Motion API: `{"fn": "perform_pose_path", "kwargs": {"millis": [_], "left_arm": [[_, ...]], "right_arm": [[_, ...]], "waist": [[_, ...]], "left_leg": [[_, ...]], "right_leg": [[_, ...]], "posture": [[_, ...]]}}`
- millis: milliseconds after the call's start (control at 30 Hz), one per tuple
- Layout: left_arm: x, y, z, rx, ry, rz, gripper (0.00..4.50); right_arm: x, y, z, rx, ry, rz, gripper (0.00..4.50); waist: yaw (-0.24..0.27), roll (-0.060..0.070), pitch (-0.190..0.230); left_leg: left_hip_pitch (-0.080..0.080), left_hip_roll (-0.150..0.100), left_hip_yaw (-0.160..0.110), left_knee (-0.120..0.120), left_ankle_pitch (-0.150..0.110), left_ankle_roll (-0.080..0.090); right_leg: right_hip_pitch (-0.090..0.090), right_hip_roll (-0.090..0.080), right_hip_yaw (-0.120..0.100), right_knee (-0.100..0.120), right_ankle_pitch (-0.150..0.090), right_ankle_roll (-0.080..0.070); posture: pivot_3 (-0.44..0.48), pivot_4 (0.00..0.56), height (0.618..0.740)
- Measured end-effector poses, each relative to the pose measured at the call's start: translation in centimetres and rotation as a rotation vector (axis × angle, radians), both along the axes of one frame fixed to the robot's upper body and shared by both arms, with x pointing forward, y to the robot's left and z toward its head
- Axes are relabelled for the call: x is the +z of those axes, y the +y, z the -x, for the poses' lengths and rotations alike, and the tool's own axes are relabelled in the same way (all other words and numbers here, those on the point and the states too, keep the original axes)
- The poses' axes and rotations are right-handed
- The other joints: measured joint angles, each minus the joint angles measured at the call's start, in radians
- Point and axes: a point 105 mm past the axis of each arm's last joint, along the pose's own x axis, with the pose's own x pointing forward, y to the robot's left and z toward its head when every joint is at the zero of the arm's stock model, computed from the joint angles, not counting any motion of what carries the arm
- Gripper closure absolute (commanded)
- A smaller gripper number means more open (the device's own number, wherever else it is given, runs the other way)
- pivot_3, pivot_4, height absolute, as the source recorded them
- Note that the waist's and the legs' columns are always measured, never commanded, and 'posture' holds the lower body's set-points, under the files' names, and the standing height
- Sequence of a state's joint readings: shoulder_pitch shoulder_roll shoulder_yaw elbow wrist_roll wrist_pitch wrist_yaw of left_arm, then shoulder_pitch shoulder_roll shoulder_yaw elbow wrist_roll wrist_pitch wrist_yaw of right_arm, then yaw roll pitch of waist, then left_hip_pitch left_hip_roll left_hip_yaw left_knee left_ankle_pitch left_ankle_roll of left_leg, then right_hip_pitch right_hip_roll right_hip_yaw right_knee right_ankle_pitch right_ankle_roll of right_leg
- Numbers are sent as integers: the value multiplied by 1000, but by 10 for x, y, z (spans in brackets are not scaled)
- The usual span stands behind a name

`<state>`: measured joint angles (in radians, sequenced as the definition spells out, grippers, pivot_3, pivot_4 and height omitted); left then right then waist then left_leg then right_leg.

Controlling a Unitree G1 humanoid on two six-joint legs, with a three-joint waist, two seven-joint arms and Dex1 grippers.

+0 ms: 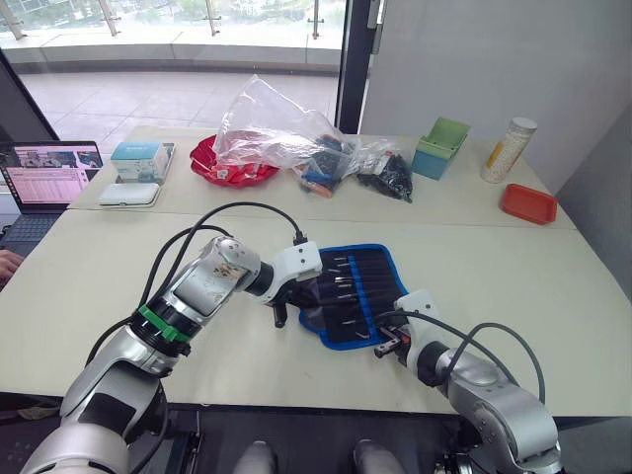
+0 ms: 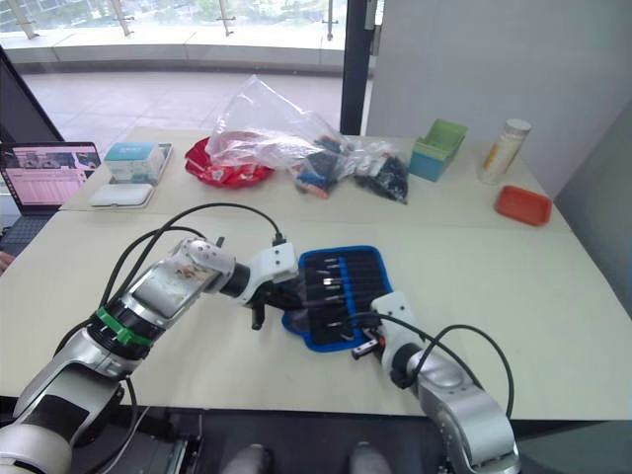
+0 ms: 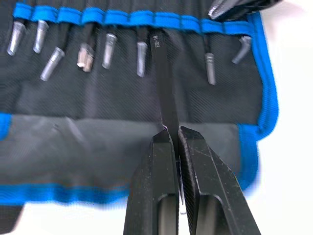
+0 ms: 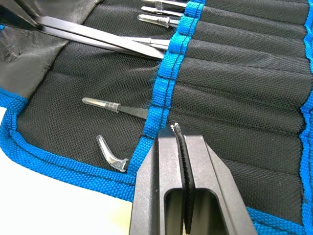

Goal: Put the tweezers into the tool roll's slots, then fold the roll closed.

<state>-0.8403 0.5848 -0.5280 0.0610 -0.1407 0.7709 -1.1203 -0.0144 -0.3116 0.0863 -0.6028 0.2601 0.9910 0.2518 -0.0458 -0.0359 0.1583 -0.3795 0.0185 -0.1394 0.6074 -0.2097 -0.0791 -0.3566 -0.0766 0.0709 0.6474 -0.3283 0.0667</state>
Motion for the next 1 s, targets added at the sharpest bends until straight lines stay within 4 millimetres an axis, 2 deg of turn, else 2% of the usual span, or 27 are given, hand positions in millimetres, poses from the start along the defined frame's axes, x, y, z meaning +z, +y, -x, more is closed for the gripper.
{"fn": "perform_pose_path", "kwargs": {"millis": [467,767,1000], "left_arm": [[-9,-23,-2,-37,11,1,4461],[-3,-13,0,-113,-34,-46,4461],[-1,-14,-2,-162,-61,-76,4461]], "right_arm": [[-1,-6,1,-46,-4,4,4500],[0,-4,1,-50,-5,-5,4500],[-1,-3,1,-48,-4,-7,4500]], "waist": [[18,0,0],[16,0,0],[12,0,0]], "left_leg": [[-2,-1,0,2,0,0],[-2,-1,0,1,0,0],[-2,-1,0,1,0,1]], "right_leg": [[0,-1,0,0,0,1],[0,-1,0,0,0,1],[0,-1,0,0,0,1]], "posture": [[0,150,740],[0,150,740],[0,150,740]]}}
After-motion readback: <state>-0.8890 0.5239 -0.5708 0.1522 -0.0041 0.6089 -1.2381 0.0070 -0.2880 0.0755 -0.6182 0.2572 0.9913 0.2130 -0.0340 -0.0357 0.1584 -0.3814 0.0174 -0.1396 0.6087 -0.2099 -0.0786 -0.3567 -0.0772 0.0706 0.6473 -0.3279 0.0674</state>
